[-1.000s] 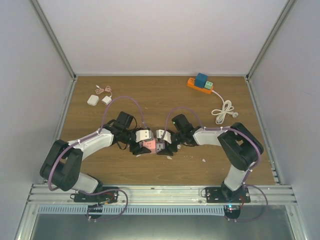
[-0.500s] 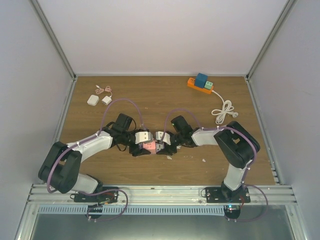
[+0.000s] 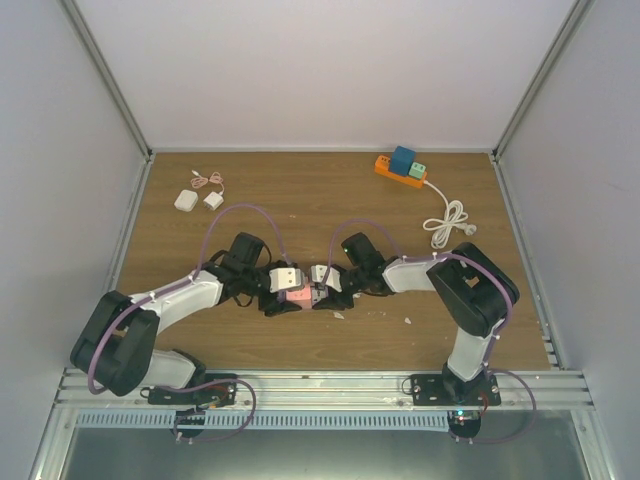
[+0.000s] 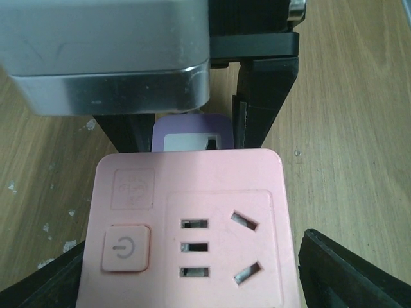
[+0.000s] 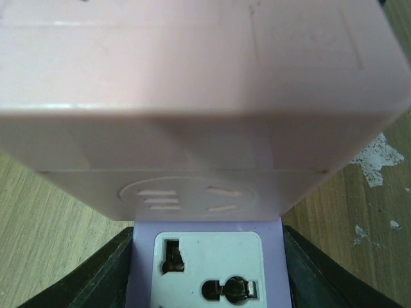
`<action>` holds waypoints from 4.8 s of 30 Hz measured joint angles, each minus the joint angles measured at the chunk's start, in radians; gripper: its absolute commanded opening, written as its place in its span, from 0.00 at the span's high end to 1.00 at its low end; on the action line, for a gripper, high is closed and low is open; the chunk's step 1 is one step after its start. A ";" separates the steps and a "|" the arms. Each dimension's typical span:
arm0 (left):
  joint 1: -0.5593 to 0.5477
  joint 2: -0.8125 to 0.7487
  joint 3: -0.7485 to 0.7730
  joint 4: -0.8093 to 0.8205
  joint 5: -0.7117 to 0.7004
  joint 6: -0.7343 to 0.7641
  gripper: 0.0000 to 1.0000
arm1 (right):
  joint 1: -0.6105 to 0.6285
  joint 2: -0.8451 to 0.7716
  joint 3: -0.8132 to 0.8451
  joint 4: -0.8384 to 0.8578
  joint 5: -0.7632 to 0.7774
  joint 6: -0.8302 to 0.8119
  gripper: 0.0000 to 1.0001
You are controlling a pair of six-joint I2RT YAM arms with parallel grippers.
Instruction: Pull the plug off the socket
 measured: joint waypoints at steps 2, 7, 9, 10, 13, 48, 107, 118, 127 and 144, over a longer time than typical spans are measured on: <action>-0.003 0.000 -0.004 0.012 -0.004 -0.004 0.23 | 0.000 0.000 -0.001 0.001 0.000 0.000 0.65; -0.012 0.000 -0.019 0.041 -0.016 -0.010 0.25 | 0.002 0.000 -0.001 0.002 0.000 -0.003 0.69; -0.017 0.000 -0.025 0.052 -0.019 -0.011 0.28 | 0.005 0.000 -0.001 0.002 0.000 -0.005 0.69; -0.019 0.000 -0.026 0.057 -0.021 -0.013 0.31 | 0.006 0.000 -0.001 0.002 0.000 -0.006 0.70; -0.024 0.000 -0.026 0.068 -0.025 -0.031 0.37 | 0.007 0.000 -0.001 0.002 0.001 -0.008 0.70; 0.003 -0.157 -0.137 0.093 -0.025 -0.058 0.57 | 0.039 0.017 0.014 0.024 -0.016 -0.018 0.90; 0.344 0.046 0.820 -0.764 -0.397 0.370 0.59 | 0.030 0.023 0.027 -0.033 0.026 -0.014 0.32; 0.414 0.254 0.948 -0.915 -0.715 0.635 0.59 | 0.028 0.023 0.028 -0.042 0.025 -0.014 0.29; 0.494 0.410 1.010 -0.905 -0.935 0.808 0.57 | 0.025 0.023 0.030 -0.052 0.024 -0.014 0.29; 0.549 0.632 1.058 -0.815 -1.109 0.958 0.55 | 0.019 0.023 0.039 -0.061 0.013 -0.014 0.29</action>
